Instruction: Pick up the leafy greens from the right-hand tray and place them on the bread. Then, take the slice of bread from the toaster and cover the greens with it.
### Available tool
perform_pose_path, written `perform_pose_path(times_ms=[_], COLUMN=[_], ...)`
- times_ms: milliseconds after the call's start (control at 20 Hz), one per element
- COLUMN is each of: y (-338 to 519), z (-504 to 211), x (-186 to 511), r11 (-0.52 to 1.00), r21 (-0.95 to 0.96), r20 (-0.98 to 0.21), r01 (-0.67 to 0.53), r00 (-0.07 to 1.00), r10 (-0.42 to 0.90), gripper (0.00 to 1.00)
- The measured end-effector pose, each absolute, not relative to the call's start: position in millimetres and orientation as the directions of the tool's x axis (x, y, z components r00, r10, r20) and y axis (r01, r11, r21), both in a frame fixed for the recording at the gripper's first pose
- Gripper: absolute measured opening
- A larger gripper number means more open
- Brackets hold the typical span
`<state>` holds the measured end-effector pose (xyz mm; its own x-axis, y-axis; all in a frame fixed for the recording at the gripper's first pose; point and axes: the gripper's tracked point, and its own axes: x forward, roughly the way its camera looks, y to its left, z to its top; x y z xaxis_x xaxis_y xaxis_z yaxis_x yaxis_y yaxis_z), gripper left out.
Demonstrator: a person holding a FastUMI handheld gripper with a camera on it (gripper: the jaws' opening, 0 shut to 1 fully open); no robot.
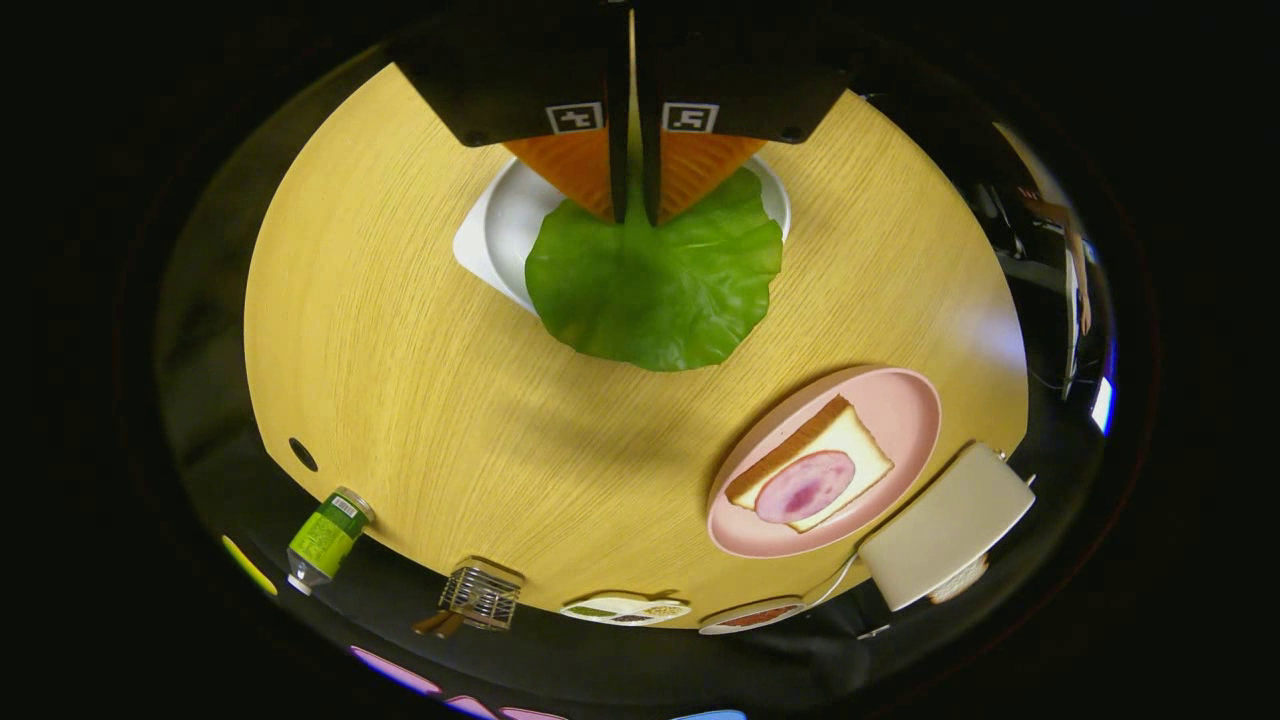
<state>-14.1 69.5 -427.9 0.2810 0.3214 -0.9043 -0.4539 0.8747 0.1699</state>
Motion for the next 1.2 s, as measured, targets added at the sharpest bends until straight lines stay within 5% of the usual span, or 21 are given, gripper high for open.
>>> perform_pose_path(times_ms=[650, 1200], y=[142.2, 261.9], z=[-290.0, -286.6], x=[15.0, 53.8], r11=[0.870, 0.853], r21=[0.298, 0.360], r20=[-0.777, -0.771], r01=[-0.393, -0.379], r00=[0.430, 0.393], r10=[0.460, 0.500], gripper=[0.07, 0.08])
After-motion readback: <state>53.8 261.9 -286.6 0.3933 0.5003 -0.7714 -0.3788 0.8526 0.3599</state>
